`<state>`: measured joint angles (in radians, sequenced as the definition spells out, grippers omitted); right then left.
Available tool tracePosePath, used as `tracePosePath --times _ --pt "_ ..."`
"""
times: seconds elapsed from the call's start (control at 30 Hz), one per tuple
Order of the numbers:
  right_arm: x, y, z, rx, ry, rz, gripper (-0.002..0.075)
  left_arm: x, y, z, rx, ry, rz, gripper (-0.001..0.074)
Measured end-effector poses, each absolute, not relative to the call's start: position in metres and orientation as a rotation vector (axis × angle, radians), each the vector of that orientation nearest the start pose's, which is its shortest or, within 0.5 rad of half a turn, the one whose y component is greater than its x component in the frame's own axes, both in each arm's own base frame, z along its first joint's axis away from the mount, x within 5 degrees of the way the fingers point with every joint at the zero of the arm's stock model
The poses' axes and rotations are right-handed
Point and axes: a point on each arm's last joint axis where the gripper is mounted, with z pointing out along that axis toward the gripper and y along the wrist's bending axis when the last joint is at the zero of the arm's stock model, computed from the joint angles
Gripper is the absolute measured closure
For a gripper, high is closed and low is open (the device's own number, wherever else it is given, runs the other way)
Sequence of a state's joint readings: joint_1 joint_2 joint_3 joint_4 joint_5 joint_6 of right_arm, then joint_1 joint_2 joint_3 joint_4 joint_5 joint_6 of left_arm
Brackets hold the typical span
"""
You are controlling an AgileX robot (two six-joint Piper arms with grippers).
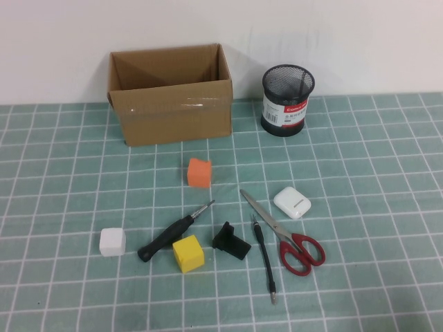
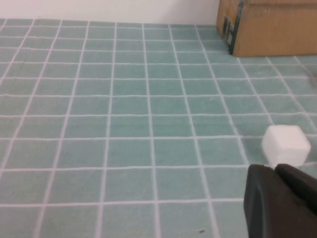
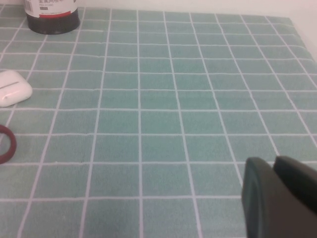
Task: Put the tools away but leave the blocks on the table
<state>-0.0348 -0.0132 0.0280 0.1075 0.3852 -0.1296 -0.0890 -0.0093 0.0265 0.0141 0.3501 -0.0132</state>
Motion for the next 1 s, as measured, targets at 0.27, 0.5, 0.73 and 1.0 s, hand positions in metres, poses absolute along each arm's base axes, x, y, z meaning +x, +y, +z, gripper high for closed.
tracePosePath --times 0.27,0.5,0.73,1.0 --pt "0.052 0.002 0.170 -0.023 1.881 -0.007 0.0733 0.056 -0.008 0.194 -0.231 1.623 -0.409 0.0739" --pt "0.052 0.002 0.170 -0.023 1.881 -0.007 0.0733 0.056 -0.004 0.208 -0.287 1.457 -0.442 0.0739" --pt "0.052 0.002 0.170 -0.023 1.881 -0.007 0.0734 0.066 -0.014 0.241 -0.194 1.753 -0.424 0.0739" --pt "0.052 0.002 0.170 -0.023 1.881 -0.007 0.0733 0.136 -0.034 0.286 0.192 2.374 -0.339 0.0739"
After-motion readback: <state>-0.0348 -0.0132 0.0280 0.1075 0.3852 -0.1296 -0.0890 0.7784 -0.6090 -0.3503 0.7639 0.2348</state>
